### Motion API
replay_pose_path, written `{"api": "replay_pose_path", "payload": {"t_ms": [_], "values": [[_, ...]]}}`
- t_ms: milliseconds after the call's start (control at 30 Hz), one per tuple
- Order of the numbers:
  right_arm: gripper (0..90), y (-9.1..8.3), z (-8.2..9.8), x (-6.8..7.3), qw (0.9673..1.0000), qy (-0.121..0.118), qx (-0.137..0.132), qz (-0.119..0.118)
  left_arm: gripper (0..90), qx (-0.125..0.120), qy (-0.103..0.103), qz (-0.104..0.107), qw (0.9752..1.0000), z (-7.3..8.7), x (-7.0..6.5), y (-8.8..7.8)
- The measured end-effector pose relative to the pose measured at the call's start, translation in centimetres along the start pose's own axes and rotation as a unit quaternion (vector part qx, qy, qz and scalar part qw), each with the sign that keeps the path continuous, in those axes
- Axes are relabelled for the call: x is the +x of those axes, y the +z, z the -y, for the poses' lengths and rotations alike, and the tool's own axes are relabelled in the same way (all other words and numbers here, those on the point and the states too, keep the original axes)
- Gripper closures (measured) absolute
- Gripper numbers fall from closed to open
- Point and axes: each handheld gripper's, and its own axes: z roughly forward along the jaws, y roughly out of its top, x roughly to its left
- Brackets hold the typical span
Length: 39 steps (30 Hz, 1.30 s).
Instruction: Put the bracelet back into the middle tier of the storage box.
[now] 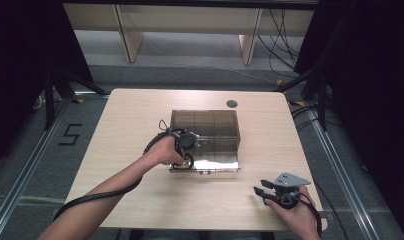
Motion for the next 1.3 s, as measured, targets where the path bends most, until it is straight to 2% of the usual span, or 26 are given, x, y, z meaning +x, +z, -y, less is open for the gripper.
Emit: {"api": "replay_pose_path", "payload": {"t_ms": [33, 100, 200, 500, 600, 667, 933, 1100, 1300], "values": [[58.3, 0.1, 0.0, -0.2, 0.9999, -0.011, -0.002, -0.002, 76.7, -0.004, 0.003, -0.001, 1.0, 0.1, 0.0, 0.0], [58.2, 0.1, 0.0, -0.2, 0.9999, -0.013, -0.003, -0.004, 76.6, -0.009, 0.004, 0.0, 0.9999, 0.2, 0.0, -0.1], [58.2, 0.1, 0.0, -0.2, 0.9998, -0.02, -0.005, 0.005, 76.6, -0.018, 0.005, -0.002, 0.9998, 0.4, 0.1, -0.2], [58.1, 0.1, 0.0, -0.2, 0.9997, -0.022, -0.004, 0.002, 74.6, -0.045, 0.009, -0.007, 0.9989, 0.1, -0.1, -1.3], [58.0, 0.1, 0.0, -0.2, 0.9999, -0.013, -0.002, -0.002, 76.1, -0.043, 0.011, -0.007, 0.999, 0.0, -0.2, -1.5], [58.0, 0.1, 0.0, -0.3, 0.9998, -0.016, 0.001, -0.009, 76.8, -0.042, 0.01, -0.008, 0.999, 0.0, -0.2, -1.4], [58.0, 0.0, 0.0, -0.4, 0.9998, -0.015, 0.004, -0.011, 83.4, -0.032, 0.008, -0.005, 0.9994, -0.2, -0.4, -0.7], [58.0, 0.1, 0.0, -0.4, 0.9997, -0.021, 0.003, -0.011, 85.6, -0.031, 0.01, -0.01, 0.9994, -0.2, -0.4, -0.7], [58.0, 0.0, 0.0, -0.4, 0.9998, -0.015, 0.005, -0.01, 87.0, -0.029, 0.009, -0.017, 0.9994, -0.4, -0.5, -0.6]]}}
